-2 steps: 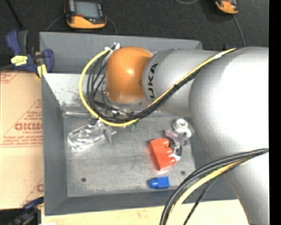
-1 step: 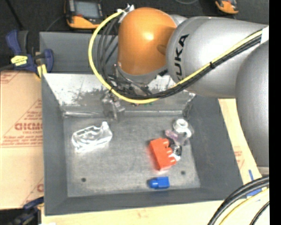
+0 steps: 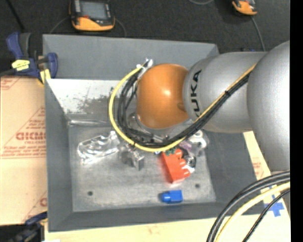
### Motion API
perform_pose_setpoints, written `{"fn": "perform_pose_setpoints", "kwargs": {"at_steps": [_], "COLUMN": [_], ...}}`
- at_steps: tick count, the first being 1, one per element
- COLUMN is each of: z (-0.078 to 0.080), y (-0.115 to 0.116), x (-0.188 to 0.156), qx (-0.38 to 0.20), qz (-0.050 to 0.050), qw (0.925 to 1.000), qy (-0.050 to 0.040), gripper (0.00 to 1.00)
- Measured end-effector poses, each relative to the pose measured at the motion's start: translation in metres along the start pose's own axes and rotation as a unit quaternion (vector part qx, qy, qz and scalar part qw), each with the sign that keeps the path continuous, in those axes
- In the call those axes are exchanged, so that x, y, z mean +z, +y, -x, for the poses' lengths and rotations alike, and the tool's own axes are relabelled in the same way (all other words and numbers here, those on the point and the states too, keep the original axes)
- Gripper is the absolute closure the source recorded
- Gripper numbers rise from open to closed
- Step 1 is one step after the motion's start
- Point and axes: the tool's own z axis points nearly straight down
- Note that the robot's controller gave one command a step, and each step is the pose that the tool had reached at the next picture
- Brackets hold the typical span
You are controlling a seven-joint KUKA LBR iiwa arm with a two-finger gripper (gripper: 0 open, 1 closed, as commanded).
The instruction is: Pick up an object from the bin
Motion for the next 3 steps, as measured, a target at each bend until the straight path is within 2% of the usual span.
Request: {"fn": "perform_pose_setpoints", "kwargs": {"at_steps": [1, 2, 3], "z": [0.008, 0.007, 0.042], "y": [0.026, 0.025, 0.008], "x": [-0.057, -0.055, 0.018], "qx": [0.154, 0.153, 0.155], "qz": [0.000, 0.000, 0.000], "qw": [0.9881, 0.9881, 0.9879], "qy": [-0.0083, -0.0067, -0.0054], "gripper": [1.00, 0.00, 0.00]}}
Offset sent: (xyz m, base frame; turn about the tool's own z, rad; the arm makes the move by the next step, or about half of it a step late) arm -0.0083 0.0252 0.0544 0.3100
